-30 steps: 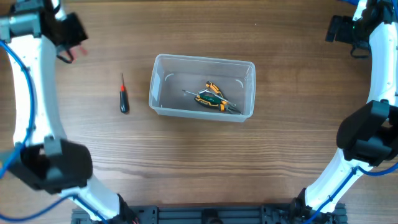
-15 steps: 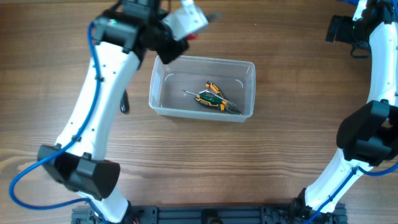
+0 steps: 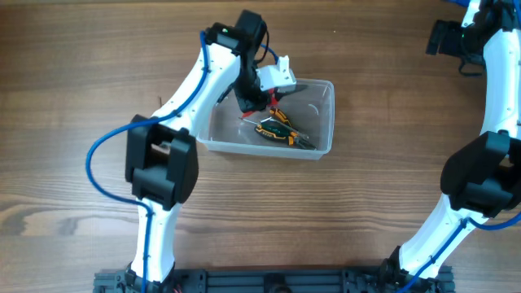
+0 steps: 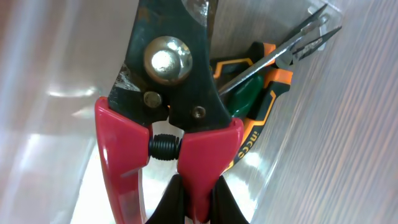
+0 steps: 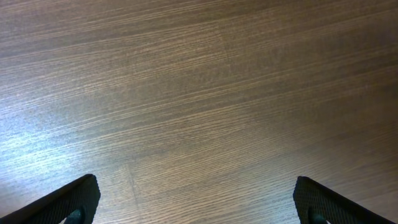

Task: Pack container
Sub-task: 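Carry the shears into the container and open the left gripper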

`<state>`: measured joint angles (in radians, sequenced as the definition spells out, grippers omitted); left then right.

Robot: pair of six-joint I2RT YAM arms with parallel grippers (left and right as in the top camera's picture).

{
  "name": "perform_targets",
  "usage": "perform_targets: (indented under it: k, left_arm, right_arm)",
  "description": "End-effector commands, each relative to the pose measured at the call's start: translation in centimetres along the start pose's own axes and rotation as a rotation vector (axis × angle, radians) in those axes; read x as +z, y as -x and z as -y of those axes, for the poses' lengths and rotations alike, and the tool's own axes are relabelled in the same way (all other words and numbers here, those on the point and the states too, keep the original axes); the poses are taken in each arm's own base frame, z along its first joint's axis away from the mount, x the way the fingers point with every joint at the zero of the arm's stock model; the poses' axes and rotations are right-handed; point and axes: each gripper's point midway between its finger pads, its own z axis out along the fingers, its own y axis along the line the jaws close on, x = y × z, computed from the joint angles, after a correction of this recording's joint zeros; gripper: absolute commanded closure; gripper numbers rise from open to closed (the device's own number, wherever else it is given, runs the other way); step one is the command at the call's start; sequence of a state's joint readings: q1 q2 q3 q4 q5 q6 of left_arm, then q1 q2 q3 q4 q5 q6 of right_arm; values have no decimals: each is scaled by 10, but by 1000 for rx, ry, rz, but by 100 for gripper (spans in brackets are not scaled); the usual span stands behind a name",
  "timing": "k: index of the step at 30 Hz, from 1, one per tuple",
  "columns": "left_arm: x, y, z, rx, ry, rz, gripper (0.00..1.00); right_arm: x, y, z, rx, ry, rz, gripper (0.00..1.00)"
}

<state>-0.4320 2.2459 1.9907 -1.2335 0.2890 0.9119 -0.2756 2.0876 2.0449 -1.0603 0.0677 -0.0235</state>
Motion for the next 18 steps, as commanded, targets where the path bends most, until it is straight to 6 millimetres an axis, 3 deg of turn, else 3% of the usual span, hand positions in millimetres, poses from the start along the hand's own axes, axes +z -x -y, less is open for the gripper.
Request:
perform_targets:
  k: [1, 6, 8, 10, 13, 16, 18]
  left_arm:
    - [11, 3, 10, 20, -69, 14, 92]
    - [27, -7, 21, 6, -116, -26, 66]
    - [27, -8, 23, 4, -122, -27, 59]
    - [27, -8, 23, 3, -122, -27, 61]
    - [20, -5, 22, 9, -107, -15, 78]
    - [-4, 6, 16, 19, -54, 31, 80]
    - [-39, 20, 5, 9, 24, 98, 77]
  right_arm:
    - [-10, 6, -3, -4, 14, 29, 0]
    - [-10, 6, -3, -4, 14, 29, 0]
    - [-10, 6, -3, -4, 14, 29, 0]
    - [-10, 6, -3, -4, 14, 29, 0]
    - [-10, 6, -3, -3, 14, 29, 0]
    - [-10, 6, -3, -4, 14, 29, 0]
    - [-10, 6, -3, -4, 14, 29, 0]
